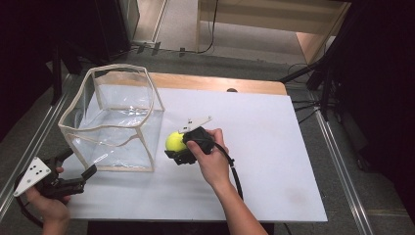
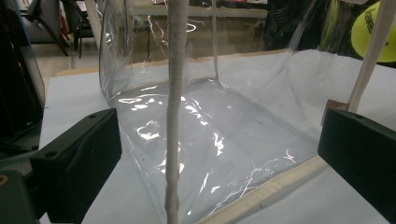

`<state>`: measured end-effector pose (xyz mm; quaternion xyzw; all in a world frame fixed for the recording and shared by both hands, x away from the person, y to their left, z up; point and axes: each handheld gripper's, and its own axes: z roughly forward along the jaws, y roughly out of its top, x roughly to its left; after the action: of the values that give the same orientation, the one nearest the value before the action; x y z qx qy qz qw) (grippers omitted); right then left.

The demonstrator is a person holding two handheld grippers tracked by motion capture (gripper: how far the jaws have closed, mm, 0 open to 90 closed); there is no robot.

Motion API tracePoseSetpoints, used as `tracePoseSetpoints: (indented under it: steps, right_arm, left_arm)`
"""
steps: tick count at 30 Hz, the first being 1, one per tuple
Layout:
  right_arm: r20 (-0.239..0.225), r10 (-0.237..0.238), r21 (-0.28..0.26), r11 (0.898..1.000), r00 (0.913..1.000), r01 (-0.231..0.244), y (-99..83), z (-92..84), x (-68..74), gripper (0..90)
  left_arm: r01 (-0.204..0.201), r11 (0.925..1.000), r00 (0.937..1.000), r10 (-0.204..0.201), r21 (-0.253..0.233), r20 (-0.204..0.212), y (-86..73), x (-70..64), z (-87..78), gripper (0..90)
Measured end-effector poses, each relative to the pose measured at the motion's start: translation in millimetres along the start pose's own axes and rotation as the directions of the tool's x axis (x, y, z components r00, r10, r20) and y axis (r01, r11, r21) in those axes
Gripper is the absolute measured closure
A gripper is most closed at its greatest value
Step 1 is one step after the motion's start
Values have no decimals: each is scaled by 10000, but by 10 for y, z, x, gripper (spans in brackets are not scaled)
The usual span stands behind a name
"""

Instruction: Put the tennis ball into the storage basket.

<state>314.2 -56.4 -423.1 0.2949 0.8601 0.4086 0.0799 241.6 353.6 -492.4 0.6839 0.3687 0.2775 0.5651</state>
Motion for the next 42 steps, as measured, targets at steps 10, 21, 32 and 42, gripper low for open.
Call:
tracePoseSetpoints:
  steps: [10, 21, 32, 42]
  right_arm:
    - [-68, -177, -111, 9998, 9998, 176, 170, -73, -8, 235]
    - [-50, -401, -333, 9986, 9992, 399, 377, -197, -22, 235]
    - [-19, -560, -484, 9973, 9984, 558, 569, -291, -30, 235]
    - [-85, -721, -597, 9957, 9974, 715, 718, -356, -23, 235]
  left_arm:
    - [-32, 10000, 10000, 32, 29, 1, 1, 1, 0, 0]
    - [-27, 10000, 10000, 27, 52, 14, 1, -1, 2, 0]
    - [-31, 10000, 10000, 31, 42, 10, 1, -2, 1, 0]
    - [-29, 10000, 10000, 29, 57, 8, 1, -1, 1, 0]
